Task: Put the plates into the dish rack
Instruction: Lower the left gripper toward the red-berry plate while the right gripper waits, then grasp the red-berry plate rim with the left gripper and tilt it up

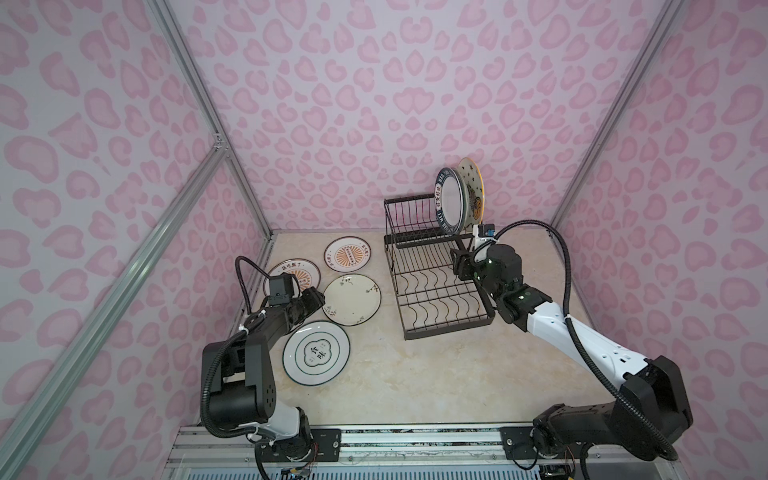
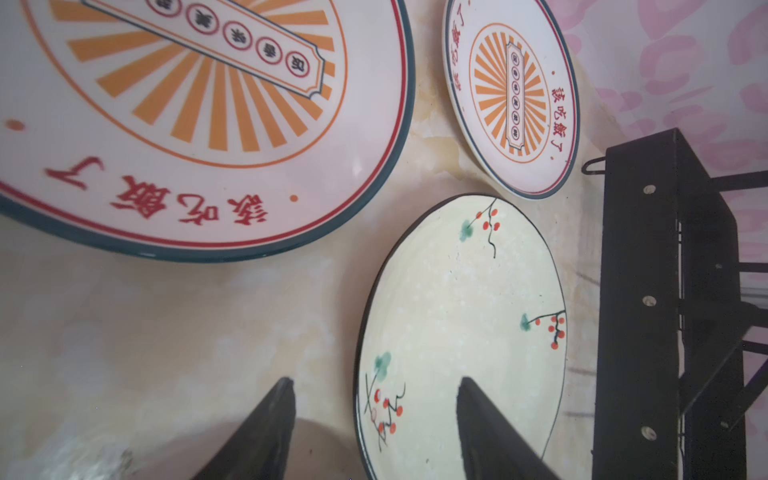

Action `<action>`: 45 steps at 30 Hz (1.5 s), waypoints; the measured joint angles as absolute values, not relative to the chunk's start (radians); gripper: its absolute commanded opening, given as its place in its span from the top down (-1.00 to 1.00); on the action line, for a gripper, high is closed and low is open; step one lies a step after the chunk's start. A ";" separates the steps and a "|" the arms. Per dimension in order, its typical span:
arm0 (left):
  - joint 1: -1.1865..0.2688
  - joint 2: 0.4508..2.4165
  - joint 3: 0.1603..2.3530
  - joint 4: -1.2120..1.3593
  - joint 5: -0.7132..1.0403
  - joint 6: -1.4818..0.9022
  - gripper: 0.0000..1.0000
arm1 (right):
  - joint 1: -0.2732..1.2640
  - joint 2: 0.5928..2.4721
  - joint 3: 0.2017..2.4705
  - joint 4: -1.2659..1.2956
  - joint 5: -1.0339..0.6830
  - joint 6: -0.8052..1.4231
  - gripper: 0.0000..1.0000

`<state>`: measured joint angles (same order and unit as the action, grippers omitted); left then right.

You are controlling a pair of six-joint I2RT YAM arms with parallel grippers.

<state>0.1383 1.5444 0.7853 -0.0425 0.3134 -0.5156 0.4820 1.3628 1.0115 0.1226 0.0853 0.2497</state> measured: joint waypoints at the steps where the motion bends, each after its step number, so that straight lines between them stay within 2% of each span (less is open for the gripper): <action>1: 0.138 1.557 0.794 -0.048 0.321 -0.506 -0.25 | 0.482 1.359 1.008 0.121 0.086 0.249 -0.34; 28: 0.104 1.734 0.870 -0.056 0.388 -0.445 -0.04 | 0.466 1.306 0.986 0.106 0.083 0.238 -0.34; 32: 0.096 1.749 0.880 -0.052 0.392 -0.445 0.06 | 0.464 1.303 0.983 0.105 0.086 0.232 -0.34; 39: 0.089 1.756 0.884 -0.057 0.384 -0.445 0.38 | 0.461 1.291 0.972 0.105 0.098 0.226 -0.34; 45: 0.086 1.756 0.884 -0.074 0.376 -0.445 0.49 | 0.457 1.288 0.968 0.103 0.102 0.226 -0.34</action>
<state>0.0860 1.7557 0.8845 -0.0742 0.3763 -0.4446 0.4572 1.2881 0.9684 0.1028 0.1017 0.2256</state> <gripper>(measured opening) 0.281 0.670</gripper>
